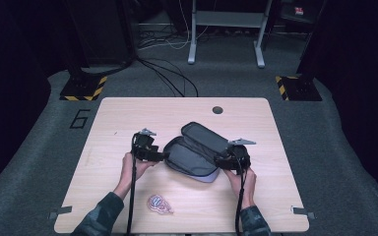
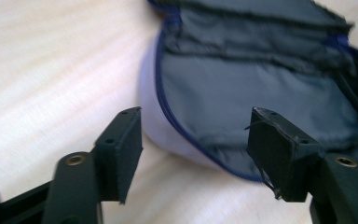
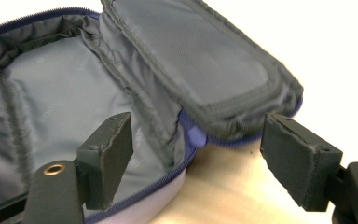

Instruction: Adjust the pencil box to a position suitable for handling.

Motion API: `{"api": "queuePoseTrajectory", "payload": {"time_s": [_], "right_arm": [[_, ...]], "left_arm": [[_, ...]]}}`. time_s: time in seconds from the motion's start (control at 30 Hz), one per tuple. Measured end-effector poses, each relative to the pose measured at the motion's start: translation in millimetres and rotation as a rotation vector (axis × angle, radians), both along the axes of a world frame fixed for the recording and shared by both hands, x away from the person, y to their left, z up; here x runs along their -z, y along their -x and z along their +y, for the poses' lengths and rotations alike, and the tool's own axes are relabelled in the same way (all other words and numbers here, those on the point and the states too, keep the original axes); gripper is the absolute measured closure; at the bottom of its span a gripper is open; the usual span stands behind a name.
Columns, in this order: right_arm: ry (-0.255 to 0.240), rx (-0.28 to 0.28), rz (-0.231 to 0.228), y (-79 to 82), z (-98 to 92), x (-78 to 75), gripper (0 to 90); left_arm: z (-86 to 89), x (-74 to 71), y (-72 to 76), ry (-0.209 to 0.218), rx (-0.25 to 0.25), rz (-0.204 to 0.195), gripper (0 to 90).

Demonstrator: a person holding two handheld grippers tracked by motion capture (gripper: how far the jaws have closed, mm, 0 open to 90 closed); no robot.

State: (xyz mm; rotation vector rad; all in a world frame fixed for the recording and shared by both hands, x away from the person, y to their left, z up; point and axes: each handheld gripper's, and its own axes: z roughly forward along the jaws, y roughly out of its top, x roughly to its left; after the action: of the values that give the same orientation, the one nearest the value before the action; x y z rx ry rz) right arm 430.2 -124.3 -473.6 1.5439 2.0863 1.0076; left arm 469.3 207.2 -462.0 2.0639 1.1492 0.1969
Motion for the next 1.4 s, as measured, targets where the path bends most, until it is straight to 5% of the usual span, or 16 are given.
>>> {"api": "queuePoseTrajectory", "payload": {"time_s": [0.1, 0.2, 0.27, 0.33, 0.37, 0.5, 0.53, 0.9, 1.4], "right_arm": [[-0.03, 0.041, 0.049, 8.6, -1.4, 3.1, 27.1], [-0.038, 0.033, 0.084, 9.1, -1.7, 6.5, 29.5], [-0.064, 0.0, 0.103, 9.2, -2.3, 13.4, 34.8], [-0.069, -0.013, 0.112, 8.5, -1.8, 15.4, 38.2], [-0.064, -0.024, 0.134, 6.2, -1.0, 18.4, 45.9], [-0.067, -0.012, 0.157, 2.1, -1.5, 20.8, 56.4], [-0.076, -0.007, 0.14, -1.8, -4.1, 23.0, 65.5], [-0.023, -0.061, 0.064, -34.5, -5.8, 26.4, 76.6], [0.019, -0.14, 0.055, -73.4, 8.5, 26.0, 71.5]], "left_arm": [[-1.7, 1.2, -20.5, -0.058, -0.028, -0.04, 38.1], [-3.2, 7.6, -32.7, -0.066, -0.035, -0.022, 42.2], [-5.3, 14.0, -39.5, -0.064, -0.041, -0.002, 52.6], [-8.9, 20.6, -41.8, -0.051, -0.054, 0.013, 56.2], [-9.8, 24.6, -42.1, -0.041, -0.04, 0.026, 66.8], [-11.5, 25.5, -37.1, -0.065, -0.009, 0.017, 79.6], [-12.1, 25.5, -35.2, -0.066, -0.01, 0.016, 84.6], [-4.9, 27.9, -4.4, -0.05, 0.026, 0.015, 85.2], [3.7, 31.7, 20.4, 0.024, 0.026, 0.026, 80.4]]}}
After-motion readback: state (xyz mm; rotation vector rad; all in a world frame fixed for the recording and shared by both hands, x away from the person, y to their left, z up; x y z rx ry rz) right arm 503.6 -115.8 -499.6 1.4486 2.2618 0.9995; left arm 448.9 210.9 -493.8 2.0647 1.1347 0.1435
